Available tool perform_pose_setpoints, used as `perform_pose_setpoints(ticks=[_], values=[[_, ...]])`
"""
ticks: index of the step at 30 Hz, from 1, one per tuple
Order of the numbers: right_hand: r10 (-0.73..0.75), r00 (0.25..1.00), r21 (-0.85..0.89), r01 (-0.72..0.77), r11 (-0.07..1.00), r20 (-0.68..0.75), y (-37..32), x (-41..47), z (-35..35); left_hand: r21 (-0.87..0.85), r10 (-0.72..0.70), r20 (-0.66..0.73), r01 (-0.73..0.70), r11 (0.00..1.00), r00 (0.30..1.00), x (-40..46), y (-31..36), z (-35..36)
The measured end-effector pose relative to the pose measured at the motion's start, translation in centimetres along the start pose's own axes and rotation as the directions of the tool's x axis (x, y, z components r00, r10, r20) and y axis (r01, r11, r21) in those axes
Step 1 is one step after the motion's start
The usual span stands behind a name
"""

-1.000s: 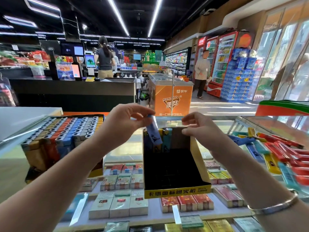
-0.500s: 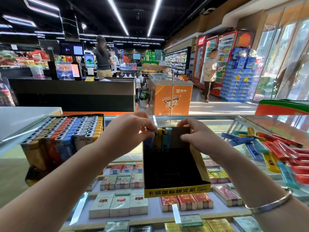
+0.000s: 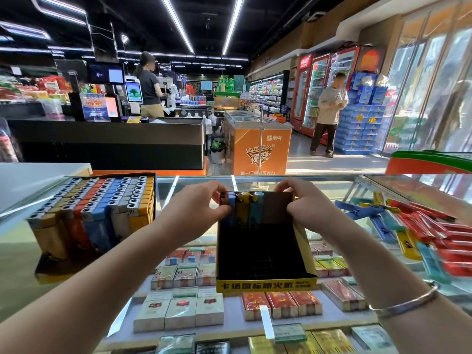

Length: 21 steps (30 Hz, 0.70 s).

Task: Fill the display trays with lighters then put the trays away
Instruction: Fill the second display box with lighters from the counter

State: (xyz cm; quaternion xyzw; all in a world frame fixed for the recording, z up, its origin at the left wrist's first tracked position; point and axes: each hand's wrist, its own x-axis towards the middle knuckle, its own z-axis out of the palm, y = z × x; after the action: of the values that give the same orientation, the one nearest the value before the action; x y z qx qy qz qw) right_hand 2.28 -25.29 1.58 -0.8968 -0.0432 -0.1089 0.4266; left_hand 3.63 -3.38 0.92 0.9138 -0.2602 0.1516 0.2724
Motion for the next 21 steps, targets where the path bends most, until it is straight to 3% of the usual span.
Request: perform_pose_setpoints(ticks=[4,7,10,15,18,21], values=[[-0.081,0.995,-0.117,0.073,0.990,-0.061,0.1,0.0,-0.7,-0.081,0.009,-0.096,-0.016,0.997,0.995,-0.4,0.6,1.2],[-0.187,0.942,-0.185,0.138,0.973,-0.280,0.0,0.0,-2.2,-0.130,-0.003,-0.138,-0.015,0.991,0.990,-0.6,0.7,2.1],[-0.223,0.832,-0.368,0.024,0.929,-0.508,0.7,-0.1,-4.9,-0.190,-0.018,-0.152,-0.012,0.982,0.988,-0.7,0.7,3.1],[0.165,0.874,-0.492,-0.403,0.772,-0.456,4.7,-0.6,-9.3,-0.306,-0.087,-0.100,0.053,0.951,0.991,-0.7,0.7,4.4],[0.349,0.839,-0.512,-0.534,0.672,-0.417,6.2,-0.5,-10.3,-0.337,-0.104,-0.079,0.071,0.939,0.991,-0.7,0.7,4.6],[0.425,0.814,-0.517,-0.581,0.629,-0.396,7.5,-0.6,-10.7,-0.351,-0.105,-0.062,0.077,0.933,0.993,-0.8,0.8,4.6]])
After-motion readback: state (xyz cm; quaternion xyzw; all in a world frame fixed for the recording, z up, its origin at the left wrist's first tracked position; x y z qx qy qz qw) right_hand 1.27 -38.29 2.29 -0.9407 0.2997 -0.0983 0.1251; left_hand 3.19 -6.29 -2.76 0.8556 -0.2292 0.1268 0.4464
